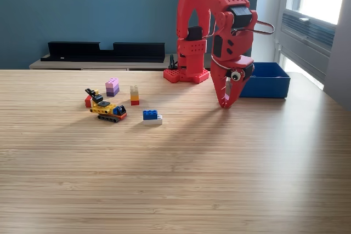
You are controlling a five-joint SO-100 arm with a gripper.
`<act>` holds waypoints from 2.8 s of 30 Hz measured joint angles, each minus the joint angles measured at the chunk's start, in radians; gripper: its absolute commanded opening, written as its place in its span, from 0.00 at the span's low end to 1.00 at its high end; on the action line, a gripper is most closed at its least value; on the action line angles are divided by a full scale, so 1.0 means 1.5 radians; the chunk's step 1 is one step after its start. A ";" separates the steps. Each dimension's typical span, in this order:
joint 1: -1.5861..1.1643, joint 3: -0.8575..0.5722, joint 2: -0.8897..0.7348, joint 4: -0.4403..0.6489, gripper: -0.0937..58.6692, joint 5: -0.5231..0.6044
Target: Grasp a lego block and put it in the bin.
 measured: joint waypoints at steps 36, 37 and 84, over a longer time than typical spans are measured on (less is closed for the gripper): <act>-0.107 -0.221 -0.009 0.247 0.00 0.080; -0.111 -0.221 -0.009 0.247 0.00 0.080; -0.090 -0.121 -0.009 0.317 0.51 -0.151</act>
